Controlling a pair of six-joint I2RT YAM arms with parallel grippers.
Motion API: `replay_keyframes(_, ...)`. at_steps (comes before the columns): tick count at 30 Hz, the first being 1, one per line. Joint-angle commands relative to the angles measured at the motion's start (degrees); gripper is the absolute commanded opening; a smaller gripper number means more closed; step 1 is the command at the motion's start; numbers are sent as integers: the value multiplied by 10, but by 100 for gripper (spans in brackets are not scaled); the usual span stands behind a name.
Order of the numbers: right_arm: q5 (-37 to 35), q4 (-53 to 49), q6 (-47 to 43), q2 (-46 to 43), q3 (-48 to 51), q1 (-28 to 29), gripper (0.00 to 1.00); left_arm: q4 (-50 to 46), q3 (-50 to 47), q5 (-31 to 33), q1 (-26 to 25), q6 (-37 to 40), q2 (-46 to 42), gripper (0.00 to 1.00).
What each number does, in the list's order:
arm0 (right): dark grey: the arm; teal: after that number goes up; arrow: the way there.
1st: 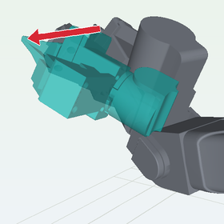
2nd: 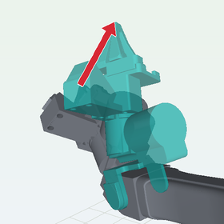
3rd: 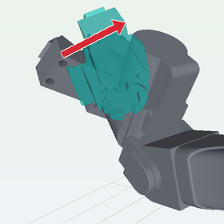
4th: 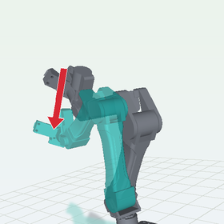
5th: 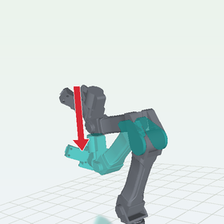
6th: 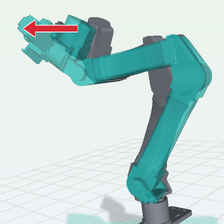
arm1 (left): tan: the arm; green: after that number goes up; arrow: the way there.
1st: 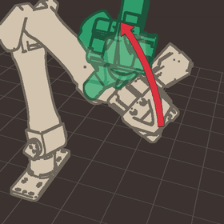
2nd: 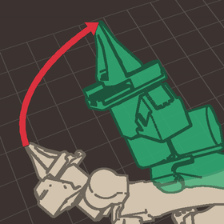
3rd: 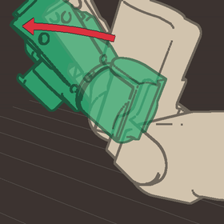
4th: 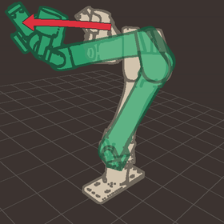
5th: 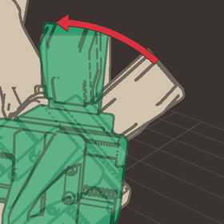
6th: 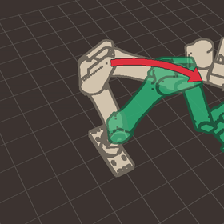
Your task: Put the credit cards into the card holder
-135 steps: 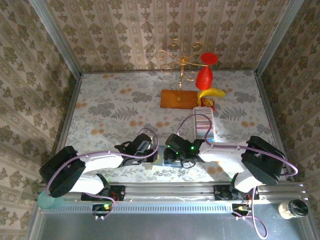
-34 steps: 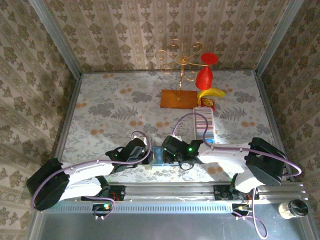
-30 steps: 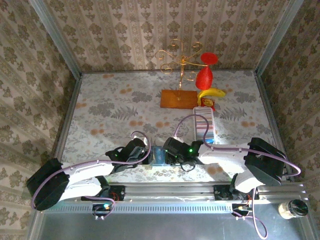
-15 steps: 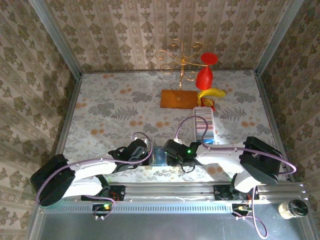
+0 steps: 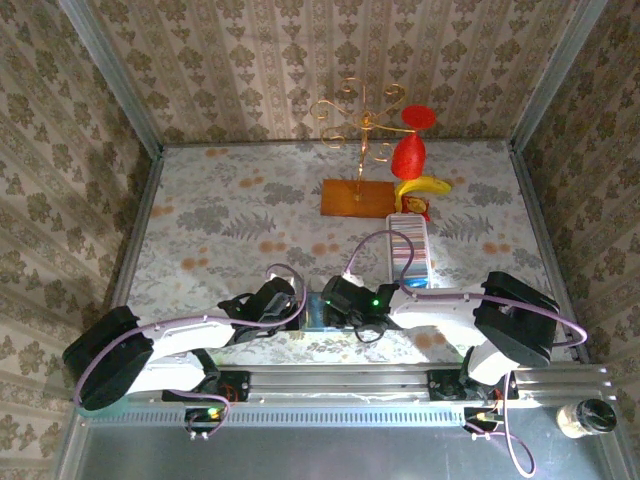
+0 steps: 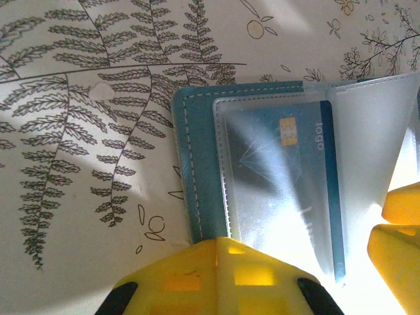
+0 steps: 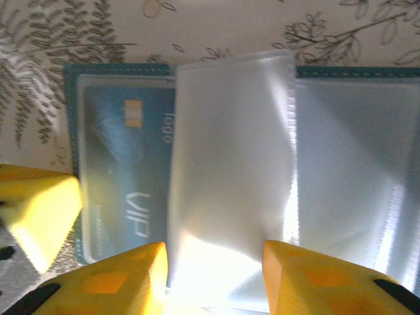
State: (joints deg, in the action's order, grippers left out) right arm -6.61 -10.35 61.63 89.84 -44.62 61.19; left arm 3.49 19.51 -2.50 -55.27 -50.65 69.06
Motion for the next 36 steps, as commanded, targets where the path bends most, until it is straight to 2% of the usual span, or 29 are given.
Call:
replay_keyframes(1, 13, 54, 19, 3, 11, 4, 43, -2, -5, -5, -9, -10, 2, 4)
replay_keyframes(7, 41, 144, 32, 13, 25, 5, 43, 19, -21, 0, -10, -16, 0, 3)
replay_keyframes(18, 37, 152, 44, 18, 19, 13, 42, 19, -49, 25, -9, -34, -40, 3)
replay_keyframes(28, 36, 143, 42, 24, 9, 15, 42, -45, -64, 69, -10, -52, -132, 15)
replay_keyframes(36, 47, 148, 39, 41, -16, 18, 42, -163, -63, 140, -9, -74, -229, 16)
